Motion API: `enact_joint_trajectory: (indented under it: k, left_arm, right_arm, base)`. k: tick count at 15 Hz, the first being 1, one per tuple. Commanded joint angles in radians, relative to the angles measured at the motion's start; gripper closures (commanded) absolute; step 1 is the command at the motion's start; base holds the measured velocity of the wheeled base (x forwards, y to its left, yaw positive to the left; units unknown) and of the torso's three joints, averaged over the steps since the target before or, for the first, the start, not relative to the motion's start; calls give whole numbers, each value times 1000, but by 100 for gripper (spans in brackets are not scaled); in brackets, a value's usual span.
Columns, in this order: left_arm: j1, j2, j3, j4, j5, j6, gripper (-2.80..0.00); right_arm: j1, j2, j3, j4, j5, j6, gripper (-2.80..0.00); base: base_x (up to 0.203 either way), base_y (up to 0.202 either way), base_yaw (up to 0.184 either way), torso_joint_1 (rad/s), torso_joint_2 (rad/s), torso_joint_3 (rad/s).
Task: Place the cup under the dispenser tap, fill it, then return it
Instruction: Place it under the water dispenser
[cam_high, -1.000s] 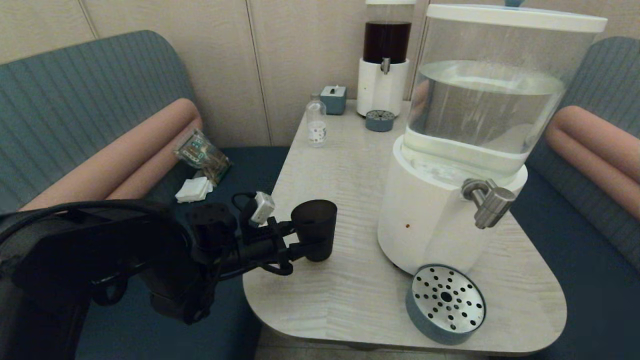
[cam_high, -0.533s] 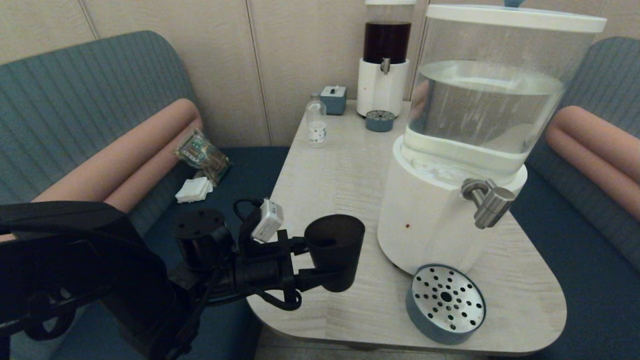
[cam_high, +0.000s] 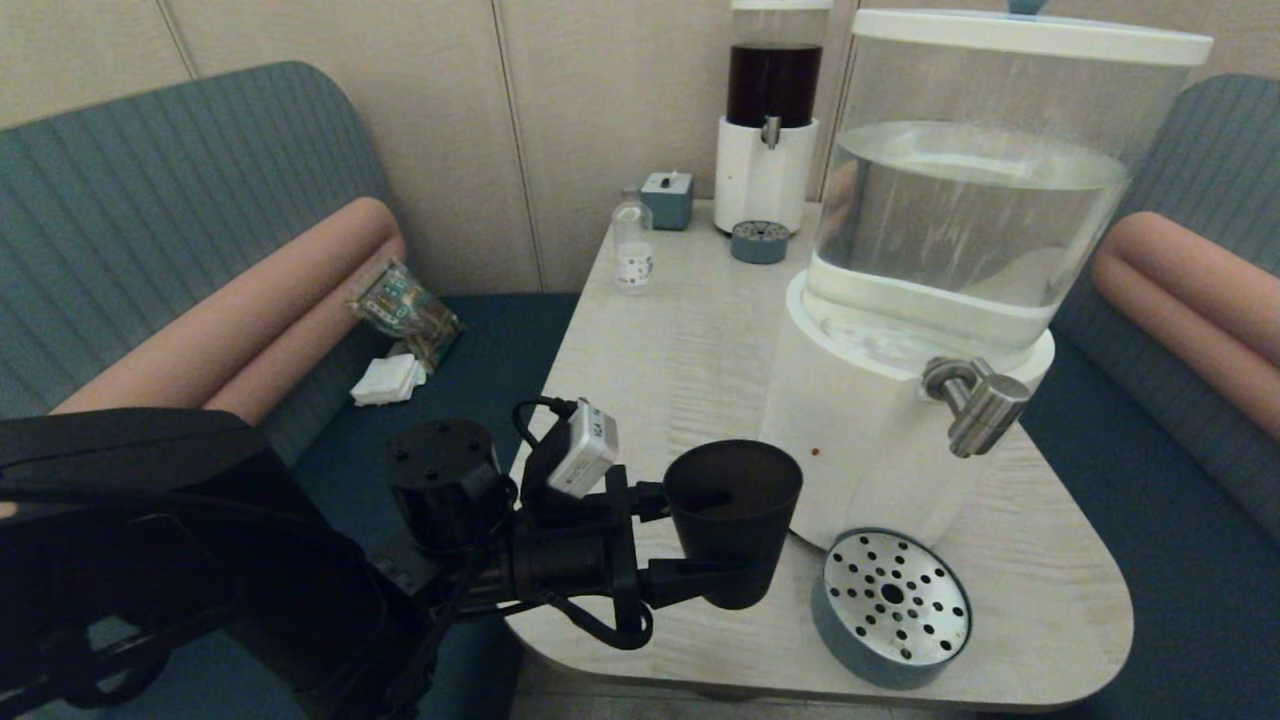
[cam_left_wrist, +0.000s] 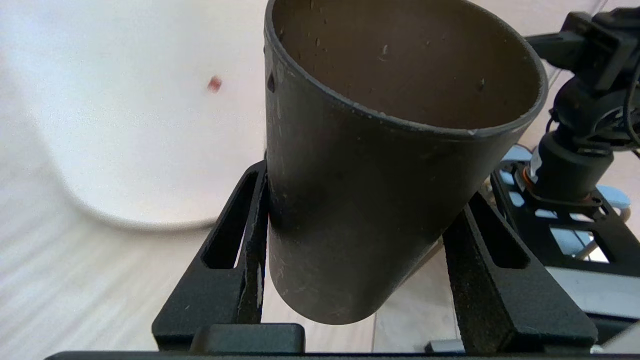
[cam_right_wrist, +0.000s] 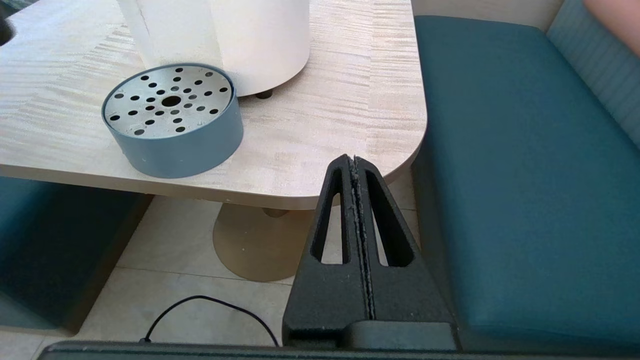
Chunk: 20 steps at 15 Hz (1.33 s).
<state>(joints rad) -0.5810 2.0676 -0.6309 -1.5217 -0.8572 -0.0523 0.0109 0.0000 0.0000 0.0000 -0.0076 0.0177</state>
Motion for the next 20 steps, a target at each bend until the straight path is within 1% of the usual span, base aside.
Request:
enact_joint_trajectory:
  k: [1,8,17,20]
  left_arm:
    - [-19,48,-50,-8,-2,-2,0]
    - [-109,161,-167,-8,56,-13,0]
    - [-179,222,-272,-8,120,-39,0]
    - [-201,247,-303,-8,156,-44,0]
  right_arm:
    - [0,-2,2,0,0,-1,0]
    - [0,-2,1,0,0,-1,0]
    - [0,-3,2,0,0,-1,0]
    - [0,-2,1,0,0,-1,0]
  base:
    - [0,0,0,0,0,0]
    - [0,0,0,0,0,0]
    - [0,0,0,0,0,0]
    - [0,0,0,0,0,0]
